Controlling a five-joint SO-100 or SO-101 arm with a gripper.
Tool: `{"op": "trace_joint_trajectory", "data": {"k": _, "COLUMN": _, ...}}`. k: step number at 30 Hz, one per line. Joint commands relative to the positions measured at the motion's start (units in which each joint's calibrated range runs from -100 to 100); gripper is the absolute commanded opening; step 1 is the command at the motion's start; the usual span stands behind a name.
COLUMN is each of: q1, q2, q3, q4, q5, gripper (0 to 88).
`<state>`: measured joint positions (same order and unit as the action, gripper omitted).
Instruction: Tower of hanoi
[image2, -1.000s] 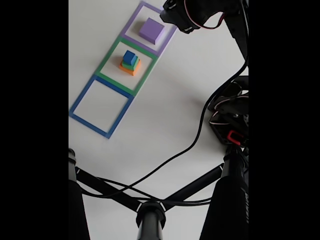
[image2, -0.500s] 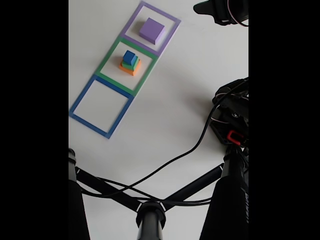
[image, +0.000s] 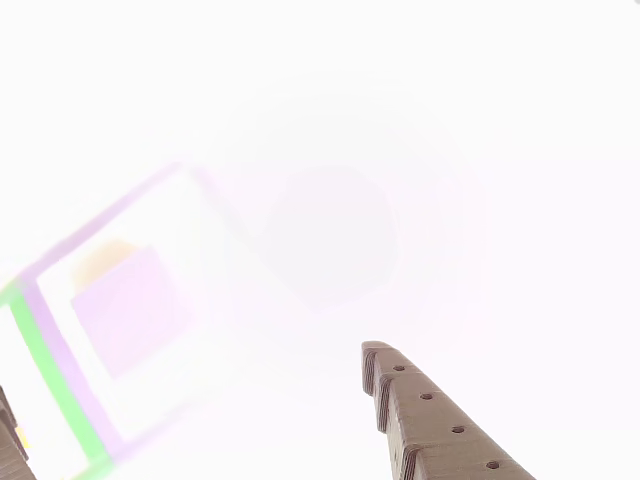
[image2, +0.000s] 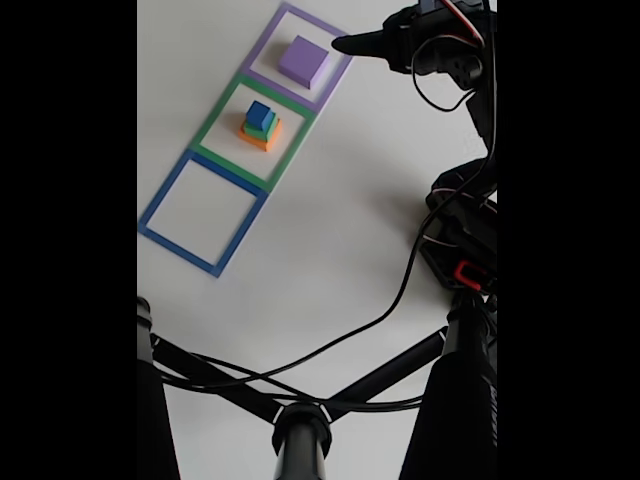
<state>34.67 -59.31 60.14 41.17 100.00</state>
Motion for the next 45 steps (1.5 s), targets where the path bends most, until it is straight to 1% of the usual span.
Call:
{"op": "trace_joint_trajectory", "data": {"k": 1, "q1": 0.13, "q2": 3.31, "q3": 9.95, "q4": -21.09, "q5": 0.00, "gripper": 46.4}}
{"op": "trace_joint_trajectory", "data": {"k": 7, "q1": -2.55, "q2": 12.52, "q3": 19.50, "q4": -44.01, "q5": 0.00, "gripper": 46.5}}
{"op": "trace_joint_trajectory", "data": {"k": 11, "q1": -4.09, "q2": 19.54, "q3": 22.50, "q4": -55.50, "q5": 0.00, "gripper": 46.4}}
{"op": "trace_joint_trajectory", "data": {"k": 14, "q1": -5.14, "q2": 24.22, "q3": 23.86, "q4": -61.74, "q5": 0.00, "gripper": 46.2}}
{"op": "trace_joint_trajectory", "data": {"k": 25, "q1": -5.24, "q2": 40.13, "q3": 26.13, "q4": -79.71, "q5": 0.00, "gripper": 45.5}}
{"op": "trace_joint_trajectory", "data": {"k": 33, "q1": -6.67, "q2": 53.78, "q3": 23.50, "q4": -92.26, "q5": 0.00, "gripper": 45.0}}
{"op": "trace_joint_trajectory", "data": {"k": 45, "q1": -7.63, "q2": 68.80, "q3": 16.68, "q4": -102.55, "q5": 0.00, "gripper": 44.3}}
